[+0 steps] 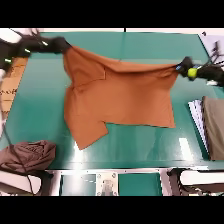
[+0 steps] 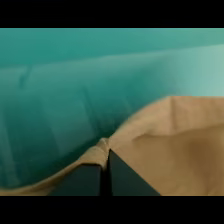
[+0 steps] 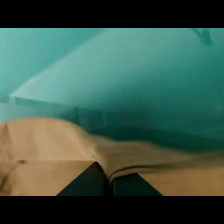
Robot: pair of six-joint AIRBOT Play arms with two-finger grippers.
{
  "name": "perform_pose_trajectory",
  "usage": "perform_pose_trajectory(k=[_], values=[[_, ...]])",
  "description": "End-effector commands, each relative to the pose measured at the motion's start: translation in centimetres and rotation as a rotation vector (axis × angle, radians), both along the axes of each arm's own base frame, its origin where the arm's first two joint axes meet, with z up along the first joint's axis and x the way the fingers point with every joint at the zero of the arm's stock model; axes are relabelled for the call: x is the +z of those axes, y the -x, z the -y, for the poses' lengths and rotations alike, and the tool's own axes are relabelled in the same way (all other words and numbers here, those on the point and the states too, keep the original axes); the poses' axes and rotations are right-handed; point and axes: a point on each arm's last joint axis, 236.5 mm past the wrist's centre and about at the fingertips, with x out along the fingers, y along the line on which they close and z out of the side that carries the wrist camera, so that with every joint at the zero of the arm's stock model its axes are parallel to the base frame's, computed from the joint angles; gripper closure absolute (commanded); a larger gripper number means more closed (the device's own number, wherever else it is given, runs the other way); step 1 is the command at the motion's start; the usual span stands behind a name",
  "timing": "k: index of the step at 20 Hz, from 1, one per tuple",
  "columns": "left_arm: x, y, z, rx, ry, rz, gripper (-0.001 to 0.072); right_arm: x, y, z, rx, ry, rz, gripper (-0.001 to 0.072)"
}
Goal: Fold the shirts.
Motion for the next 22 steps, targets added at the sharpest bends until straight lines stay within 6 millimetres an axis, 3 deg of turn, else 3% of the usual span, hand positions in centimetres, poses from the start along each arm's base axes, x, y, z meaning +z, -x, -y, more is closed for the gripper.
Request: perform_pose_trajectory(k=[1, 2, 4, 5, 6, 7, 9, 10, 11, 13, 16, 18, 20, 21, 22], values=[[-9.7, -1.6, 1.8, -0.008, -0.009, -0.138, 0.0678, -9.2, -1.2, -0.8, 0.001, -0.038, -0.139, 0.0692], [-10.7, -1.3, 2.0, -0.012, 0.0, -0.174, 0.0674, -9.8, -1.4, -0.5, -0.005, -0.042, -0.148, 0.0675], [-10.7, -0.7, 0.8, 0.007, 0.027, -0.236, 0.0206, -8.7, -1.3, 1.4, -0.014, -0.061, -0.14, 0.0368], [-10.1, -0.1, -0.2, 0.0, 0.044, -0.273, 0.0202, -7.4, -0.9, 2.4, 0.001, -0.083, -0.135, 0.0328], [-9.5, 1.0, -1.6, -0.027, 0.052, -0.32, 0.0203, -6.1, -0.1, 3.7, 0.015, -0.108, -0.133, 0.033], [-9.0, 2.2, -3.0, -0.06, 0.056, -0.363, 0.0255, -4.8, 1.0, 5.1, 0.018, -0.139, -0.139, 0.0359], [-8.1, 4.8, -5.9, -0.109, 0.071, -0.45, 0.0591, -3.4, 3.6, 7.0, 0.028, -0.178, -0.165, 0.0565], [-7.8, 5.8, -7.1, -0.11, 0.087, -0.497, 0.0606, -2.9, 5.0, 7.3, 0.038, -0.197, -0.179, 0.0629], [-7.6, 6.8, -8.2, -0.11, 0.098, -0.537, 0.068, -2.9, 6.2, 7.2, 0.042, -0.209, -0.196, 0.069], [-7.6, 9.0, -9.4, -0.13, 0.094, -0.612, 0.0681, -4.2, 9.7, 7.0, 0.031, -0.175, -0.281, 0.0692], [-8.6, 12.1, -11.9, -0.089, -0.045, -0.71, 0.0681, -7.6, 17.3, 7.4, -0.049, -0.076, -0.494, 0.0693], [-9.2, 14.0, -12.0, -0.061, -0.062, -0.711, 0.0681, -9.4, 22.1, 8.1, -0.129, -0.013, -0.588, 0.0693], [-11.3, 17.1, -11.8, -0.022, -0.042, -0.744, 0.0681, -10.5, 25.5, 8.0, -0.194, -0.013, -0.628, 0.069], [-12.8, 18.6, -11.9, 0.014, -0.027, -0.765, 0.0681, -11.2, 26.6, 7.7, -0.225, -0.045, -0.649, 0.0625], [-14.4, 20.0, -12.1, 0.059, -0.009, -0.79, 0.068, -11.9, 27.4, 6.9, -0.241, -0.089, -0.669, 0.0484]])
